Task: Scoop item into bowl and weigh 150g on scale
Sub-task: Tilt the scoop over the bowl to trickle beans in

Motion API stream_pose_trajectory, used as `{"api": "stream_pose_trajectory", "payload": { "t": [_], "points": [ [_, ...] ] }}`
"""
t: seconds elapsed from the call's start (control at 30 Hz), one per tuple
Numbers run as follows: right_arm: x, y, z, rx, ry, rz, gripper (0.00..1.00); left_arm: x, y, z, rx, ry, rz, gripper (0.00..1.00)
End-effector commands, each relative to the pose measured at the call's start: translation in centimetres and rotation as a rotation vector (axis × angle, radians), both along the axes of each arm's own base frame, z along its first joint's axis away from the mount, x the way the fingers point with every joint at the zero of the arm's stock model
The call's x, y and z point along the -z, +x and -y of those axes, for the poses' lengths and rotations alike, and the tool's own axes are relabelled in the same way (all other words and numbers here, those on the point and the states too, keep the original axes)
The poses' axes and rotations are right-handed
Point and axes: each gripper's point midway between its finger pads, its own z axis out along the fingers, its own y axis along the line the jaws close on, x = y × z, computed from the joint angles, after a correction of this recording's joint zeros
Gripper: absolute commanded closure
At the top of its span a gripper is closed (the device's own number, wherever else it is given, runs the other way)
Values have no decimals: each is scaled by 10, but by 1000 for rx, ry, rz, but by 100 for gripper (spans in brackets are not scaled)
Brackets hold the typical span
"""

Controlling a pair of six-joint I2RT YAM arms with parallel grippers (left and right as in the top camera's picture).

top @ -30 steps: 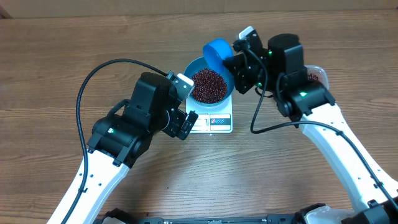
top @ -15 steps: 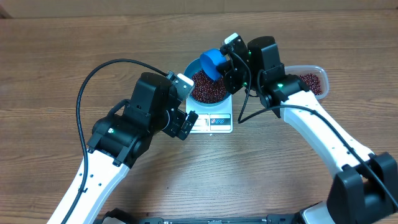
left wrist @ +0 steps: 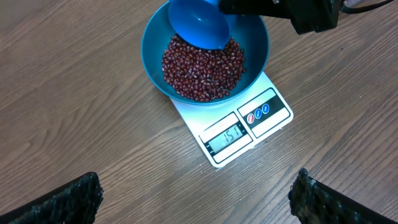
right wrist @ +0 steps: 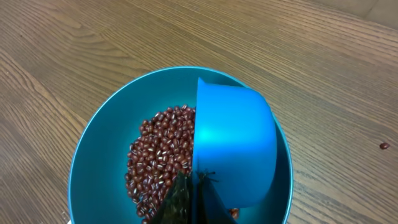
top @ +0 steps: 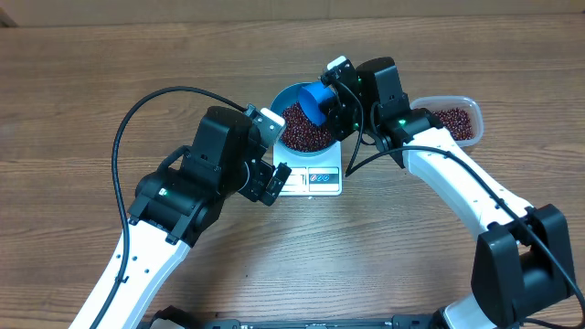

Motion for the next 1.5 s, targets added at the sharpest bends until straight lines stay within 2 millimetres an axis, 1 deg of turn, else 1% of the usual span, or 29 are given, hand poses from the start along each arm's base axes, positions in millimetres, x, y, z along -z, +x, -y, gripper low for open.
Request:
{"api": "stream_pose_trajectory", "payload": {
  "t": [0.0, 0.23, 0.37, 0.43, 0.53, 0.73, 1.2, 1.47],
  "points": [
    [2, -6, -6, -17, -15, -10, 96, -8, 4, 2, 10, -10, 18, 1],
    [12, -21, -9, -38, -41, -72, 96, -8, 4, 2, 10, -10, 18, 1],
    [11, -30, -20, -80, -1, -95, 96, -8, 4, 2, 10, -10, 18, 0],
    [6, -30, -26, -85, 39, -102, 96, -8, 4, 2, 10, -10, 18, 0],
    [-7, -24, -29, -44, 100, -90, 96, -8, 4, 2, 10, -10, 18, 0],
    [-24, -19, -32, -40, 132, -39, 96, -8, 4, 2, 10, -10, 18, 0],
    [-48, -19, -31, -43, 155, 19, 96, -8, 4, 2, 10, -10, 18, 1],
    [-61, -15, -21, 8, 131, 70, 96, -8, 4, 2, 10, -10, 18, 0]
  ]
}}
